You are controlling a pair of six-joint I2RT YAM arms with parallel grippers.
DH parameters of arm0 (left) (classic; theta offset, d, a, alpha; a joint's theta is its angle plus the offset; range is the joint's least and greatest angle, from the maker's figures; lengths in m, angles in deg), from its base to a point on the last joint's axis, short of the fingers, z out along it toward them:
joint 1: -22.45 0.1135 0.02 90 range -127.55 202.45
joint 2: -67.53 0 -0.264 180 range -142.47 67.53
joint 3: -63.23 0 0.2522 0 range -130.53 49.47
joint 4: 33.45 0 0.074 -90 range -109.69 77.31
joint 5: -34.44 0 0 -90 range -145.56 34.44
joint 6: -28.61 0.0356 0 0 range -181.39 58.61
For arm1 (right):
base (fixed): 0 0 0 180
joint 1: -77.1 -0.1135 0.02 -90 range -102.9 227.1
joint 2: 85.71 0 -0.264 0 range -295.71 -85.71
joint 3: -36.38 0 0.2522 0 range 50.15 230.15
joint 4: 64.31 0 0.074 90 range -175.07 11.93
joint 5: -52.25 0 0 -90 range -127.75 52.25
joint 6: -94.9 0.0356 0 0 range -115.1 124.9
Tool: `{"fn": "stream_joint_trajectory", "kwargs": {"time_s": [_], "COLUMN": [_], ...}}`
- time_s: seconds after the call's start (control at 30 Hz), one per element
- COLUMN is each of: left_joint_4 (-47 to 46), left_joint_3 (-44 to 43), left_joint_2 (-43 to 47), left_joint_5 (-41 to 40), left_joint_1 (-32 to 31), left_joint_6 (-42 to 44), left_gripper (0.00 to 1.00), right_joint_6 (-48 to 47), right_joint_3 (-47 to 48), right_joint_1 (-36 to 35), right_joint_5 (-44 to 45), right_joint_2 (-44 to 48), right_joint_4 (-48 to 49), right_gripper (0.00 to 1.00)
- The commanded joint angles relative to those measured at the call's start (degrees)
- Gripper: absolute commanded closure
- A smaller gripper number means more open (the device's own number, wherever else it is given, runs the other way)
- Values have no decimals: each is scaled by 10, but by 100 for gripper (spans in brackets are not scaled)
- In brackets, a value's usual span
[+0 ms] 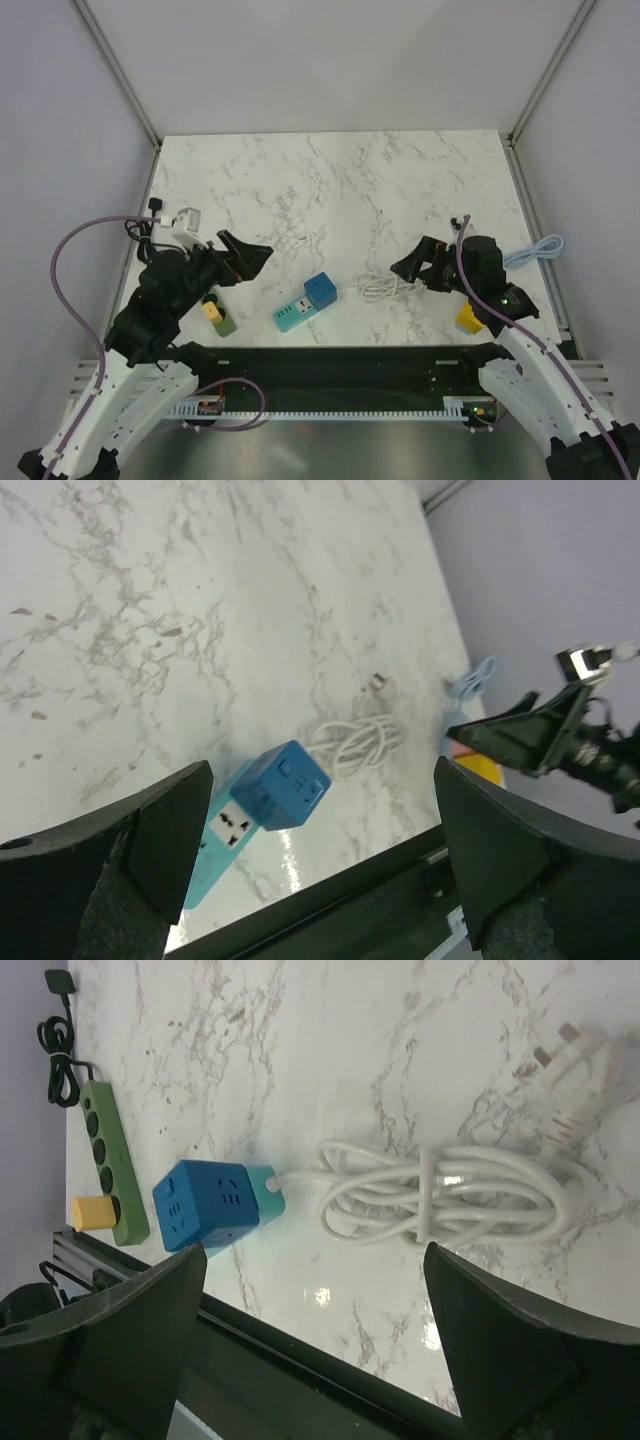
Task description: Pull the plug off the socket
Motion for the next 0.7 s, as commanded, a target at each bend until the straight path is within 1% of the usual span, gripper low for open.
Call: {"fn": "stream_joint_trajectory", "kwargs": {"time_s": [0.0,0.03,0.07,0.17,0.23,0.3,0.33,0.37,0.43,0.47,0.53,0.6,0.63,0.67], "left_joint_4": [109,111,117,138,144,139,126,108,105,88,75,49,38,24], "left_joint_3": [-54,-64,-66,-61,-53,-22,-6,21,37,55,68,86,88,95], "left_joint_2": [-57,-78,-85,-103,-112,-116,-119,-123,-126,-125,-123,-123,-126,-129], "left_joint_5": [-6,14,14,-15,-6,37,89,110,156,172,194,195,209,223], "left_joint_1": [2,1,1,2,2,2,2,2,2,2,2,2,2,2], "left_joint_6": [91,83,74,42,37,18,18,16,-2,-10,-7,-21,-28,-35], "left_gripper": [0,0,0,0,0,5,9,18,19,19,17,17,17,19], "right_joint_6": [-32,-32,-29,-12,-21,-39,-46,-54,-61,-62,-51,-48,-46,-42], "right_joint_3": [70,82,83,80,83,87,90,93,118,128,163,193,199,204], "right_joint_1": [-1,0,-1,0,0,-8,-13,-26,-36,-47,-74,-95,-117,-130], "right_joint_5": [20,4,0,-4,-18,-20,-9,3,17,20,58,79,105,121], "right_joint_2": [-27,-44,-53,-98,-144,-168,-179,-184,-203,-210,-235,-258,-266,-273], "right_joint_4": [5,11,19,40,40,37,38,37,23,20,-4,-23,-25,-31], "right_gripper": [2,2,2,2,2,2,2,2,2,2,2,2,2,2]}}
